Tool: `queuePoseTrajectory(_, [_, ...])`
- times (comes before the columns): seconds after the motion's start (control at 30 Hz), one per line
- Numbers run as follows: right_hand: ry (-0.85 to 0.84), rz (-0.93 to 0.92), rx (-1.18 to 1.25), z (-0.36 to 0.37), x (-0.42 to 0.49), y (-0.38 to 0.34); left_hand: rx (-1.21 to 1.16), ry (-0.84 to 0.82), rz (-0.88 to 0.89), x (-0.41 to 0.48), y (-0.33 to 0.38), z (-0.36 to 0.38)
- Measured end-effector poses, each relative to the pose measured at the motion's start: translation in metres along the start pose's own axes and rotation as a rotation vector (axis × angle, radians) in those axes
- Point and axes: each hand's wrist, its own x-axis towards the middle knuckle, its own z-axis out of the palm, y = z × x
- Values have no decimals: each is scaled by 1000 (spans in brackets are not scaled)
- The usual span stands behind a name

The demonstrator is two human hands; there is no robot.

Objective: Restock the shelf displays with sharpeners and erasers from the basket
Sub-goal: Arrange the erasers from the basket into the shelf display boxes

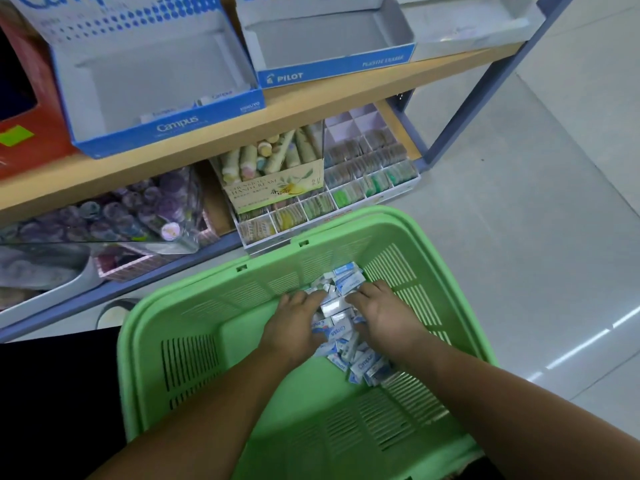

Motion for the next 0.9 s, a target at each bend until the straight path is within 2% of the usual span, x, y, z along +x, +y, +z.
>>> queuePoseTrajectory(0.2, [90, 8, 157, -5, -1, -7, -175, 44, -73, -1, 0, 2])
queuePoseTrajectory(0.37, [42, 133, 313, -16, 3, -10, -286, 13, -145, -4, -2, -7])
queuePoseTrajectory(0.53, [1, 353, 889, -34, 13, -20, -555, 19, -223, -12, 4, -24])
queuePoseTrajectory(0.67, [-103, 351, 1176, -65, 11, -33, -750, -60, -277, -28, 20, -54])
queuePoseTrajectory(0.77, [-106, 269, 1184, -93, 6, -41, -886, -90, -299, -47, 32, -84])
queuePoseTrajectory(0.9, [0, 253, 1145, -121, -8, -61, -1241, -142, -354, -72, 56, -111])
